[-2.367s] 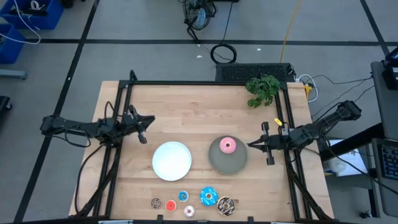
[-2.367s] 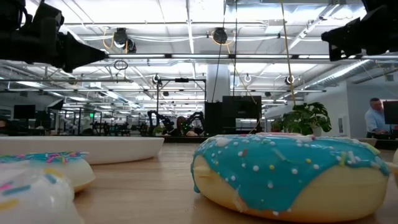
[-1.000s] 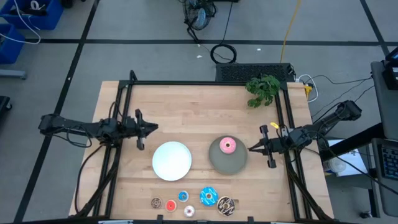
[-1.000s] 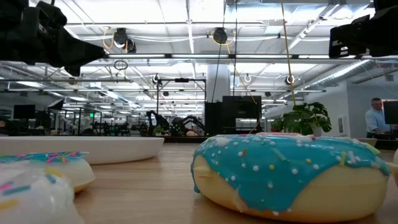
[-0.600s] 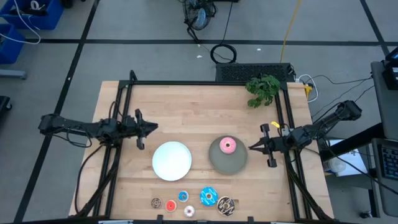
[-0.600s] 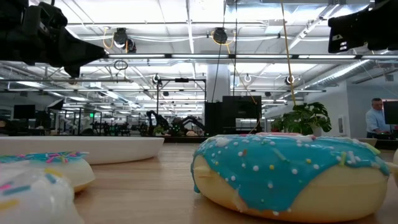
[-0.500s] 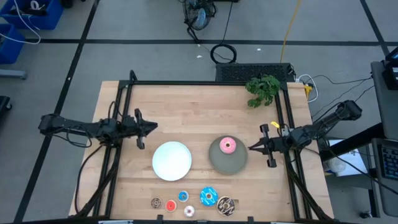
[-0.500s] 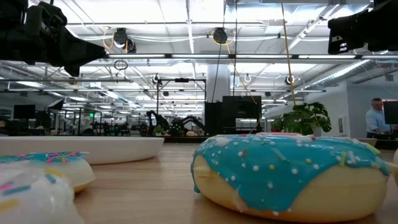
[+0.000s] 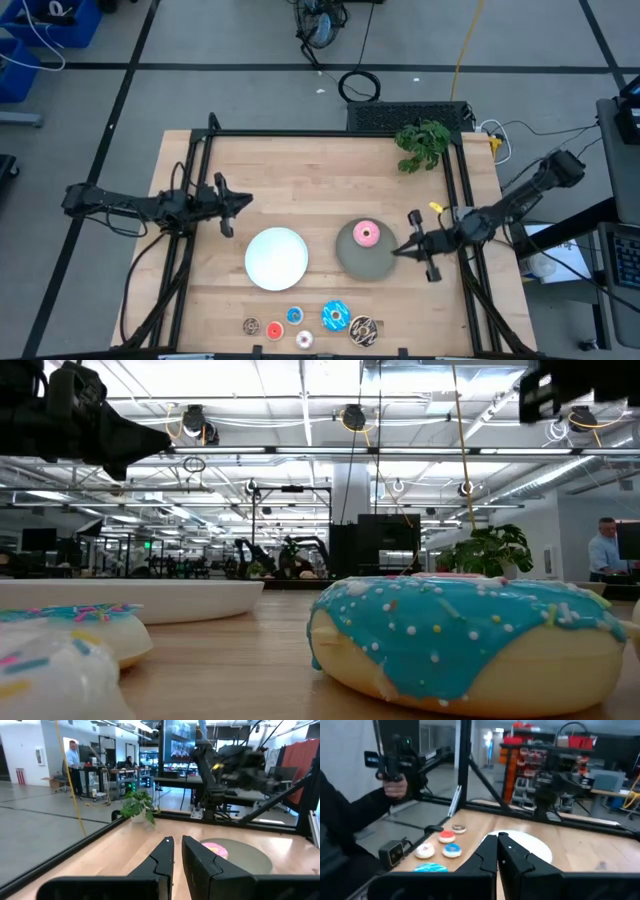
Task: Pick & Place donuts
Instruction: Put the big black donut on the gray plate
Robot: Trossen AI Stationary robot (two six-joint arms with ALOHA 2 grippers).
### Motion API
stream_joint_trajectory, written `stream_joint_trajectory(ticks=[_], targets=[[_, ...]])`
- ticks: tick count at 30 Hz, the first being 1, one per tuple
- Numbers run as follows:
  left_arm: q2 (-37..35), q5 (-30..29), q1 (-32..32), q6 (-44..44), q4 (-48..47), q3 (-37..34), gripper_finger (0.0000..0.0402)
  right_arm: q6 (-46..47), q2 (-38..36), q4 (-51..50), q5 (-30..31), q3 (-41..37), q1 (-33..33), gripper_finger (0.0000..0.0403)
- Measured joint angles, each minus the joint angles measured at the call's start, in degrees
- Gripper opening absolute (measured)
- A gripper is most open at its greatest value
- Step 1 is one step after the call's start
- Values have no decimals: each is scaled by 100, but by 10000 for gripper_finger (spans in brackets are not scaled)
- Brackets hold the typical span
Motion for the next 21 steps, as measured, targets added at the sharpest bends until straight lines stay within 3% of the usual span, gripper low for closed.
stream_joint_trajectory(ticks=[4, 7, 15, 21], targets=[[-1, 23, 0, -1, -108, -2, 42, -32, 1409, -674, 1005, 1034, 531, 0], [-2, 46, 0, 40, -128, 0, 42, 263, 2167, -1768, 1355, 2156, 719, 0], [-2, 46, 0, 49, -106, -1, 42, 1246, 4043, -5559, 1296, 5792, 581, 0], [-2, 50, 0, 38, -160, -2, 42, 2241, 5203, -7732, 102, 7974, 231, 0]])
